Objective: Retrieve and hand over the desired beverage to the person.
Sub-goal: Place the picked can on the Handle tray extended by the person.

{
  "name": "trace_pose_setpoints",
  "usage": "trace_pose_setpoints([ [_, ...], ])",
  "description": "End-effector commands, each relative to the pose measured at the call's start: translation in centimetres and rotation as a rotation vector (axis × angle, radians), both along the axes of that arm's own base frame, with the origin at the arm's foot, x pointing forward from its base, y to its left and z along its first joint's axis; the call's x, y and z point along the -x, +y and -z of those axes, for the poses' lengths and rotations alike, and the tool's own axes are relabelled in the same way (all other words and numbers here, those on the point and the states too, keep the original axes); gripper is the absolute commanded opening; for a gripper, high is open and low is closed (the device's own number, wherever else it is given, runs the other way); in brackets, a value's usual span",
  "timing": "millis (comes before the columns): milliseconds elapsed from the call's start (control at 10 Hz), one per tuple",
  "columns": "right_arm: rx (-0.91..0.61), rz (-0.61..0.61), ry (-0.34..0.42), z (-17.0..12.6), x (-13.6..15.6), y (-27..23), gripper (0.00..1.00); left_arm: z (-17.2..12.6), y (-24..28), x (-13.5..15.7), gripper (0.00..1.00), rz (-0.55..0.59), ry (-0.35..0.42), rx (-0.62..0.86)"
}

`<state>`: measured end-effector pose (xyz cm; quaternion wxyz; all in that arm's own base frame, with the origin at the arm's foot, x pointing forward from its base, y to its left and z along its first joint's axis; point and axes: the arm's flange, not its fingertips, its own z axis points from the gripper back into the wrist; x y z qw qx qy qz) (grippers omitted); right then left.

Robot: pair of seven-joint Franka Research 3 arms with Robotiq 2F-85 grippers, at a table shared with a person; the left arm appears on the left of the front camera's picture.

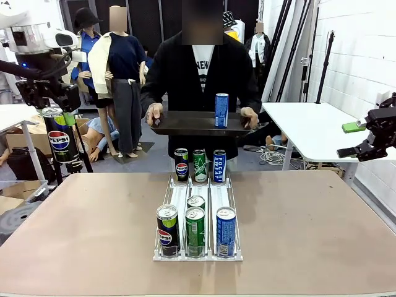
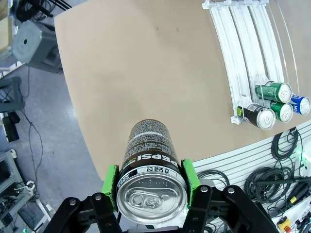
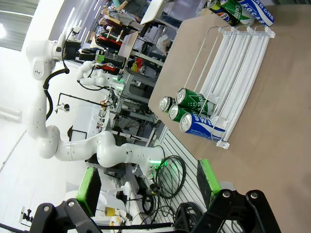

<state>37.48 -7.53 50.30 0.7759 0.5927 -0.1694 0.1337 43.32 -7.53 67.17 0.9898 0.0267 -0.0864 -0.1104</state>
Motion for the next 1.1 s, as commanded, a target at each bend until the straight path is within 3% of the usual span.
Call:
trace_pose_setpoints([
  [0,-0.004,-0.007,-0.003,0.2,0.4,0.1,1.0,-0.9,0.0,0.1,0.0,-0.005,-0.004,0.001],
  [1000,-0.004,-0.007,-0.003,0.2,0.4,0.1,1.0,-0.8,-1.5,0.6,0.0,-0.019,-0.007,-0.013],
])
